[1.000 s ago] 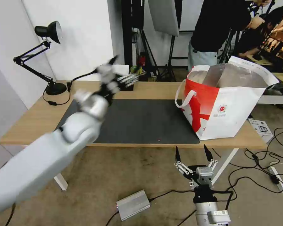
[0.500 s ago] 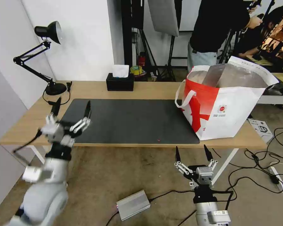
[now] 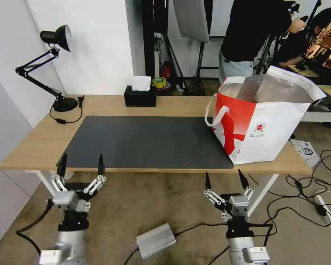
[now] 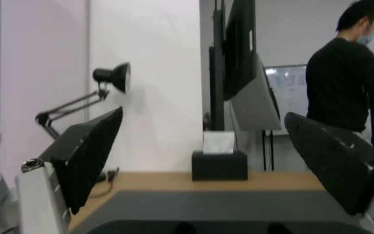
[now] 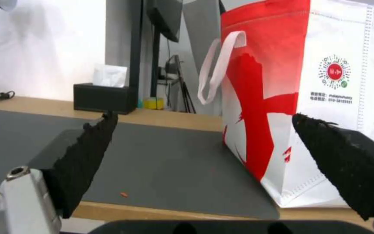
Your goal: Pick up the trash from the table and place it into the takeout bag.
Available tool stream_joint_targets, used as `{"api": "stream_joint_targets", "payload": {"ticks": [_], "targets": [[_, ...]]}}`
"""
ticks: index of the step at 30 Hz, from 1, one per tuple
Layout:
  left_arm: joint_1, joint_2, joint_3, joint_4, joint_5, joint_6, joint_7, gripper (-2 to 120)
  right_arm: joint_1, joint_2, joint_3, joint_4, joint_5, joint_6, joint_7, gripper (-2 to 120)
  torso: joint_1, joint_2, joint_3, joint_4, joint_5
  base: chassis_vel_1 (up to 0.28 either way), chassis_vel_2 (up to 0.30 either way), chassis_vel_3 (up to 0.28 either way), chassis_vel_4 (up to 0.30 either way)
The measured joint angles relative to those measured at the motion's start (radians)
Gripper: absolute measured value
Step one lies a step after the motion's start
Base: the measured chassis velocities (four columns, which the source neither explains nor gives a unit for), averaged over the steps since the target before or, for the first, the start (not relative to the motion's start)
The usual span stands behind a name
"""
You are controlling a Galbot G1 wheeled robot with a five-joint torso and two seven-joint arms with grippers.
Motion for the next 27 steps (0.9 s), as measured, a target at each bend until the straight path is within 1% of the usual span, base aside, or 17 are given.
{"api": "stream_joint_targets", "payload": {"ticks": [1, 4, 8, 27], "targets": [[0.0, 0.0, 0.0, 0.0, 0.0, 0.0, 0.0, 100, 0.0, 0.0, 0.0, 0.0, 0.0, 0.0, 0.0, 100, 0.0, 0.0, 0.0, 0.0, 0.0, 0.0, 0.0, 0.0, 0.0], [0.029, -0.035, 0.017, 0.032, 0.023, -0.031, 0.004, 100, 0.0, 0.0, 0.0, 0.0, 0.0, 0.0, 0.0, 100, 0.0, 0.0, 0.0, 0.0, 0.0, 0.0, 0.0, 0.0, 0.0], [0.035, -0.045, 0.027, 0.054, 0.028, -0.049, 0.006, 100, 0.0, 0.0, 0.0, 0.0, 0.0, 0.0, 0.0, 100, 0.0, 0.0, 0.0, 0.0, 0.0, 0.0, 0.0, 0.0, 0.0], [-0.001, -0.025, 0.037, 0.068, 0.018, -0.046, -0.002, 100, 0.0, 0.0, 0.0, 0.0, 0.0, 0.0, 0.0, 100, 0.0, 0.0, 0.0, 0.0001, -0.0001, 0.0, 0.0, 0.0, 0.0]]}}
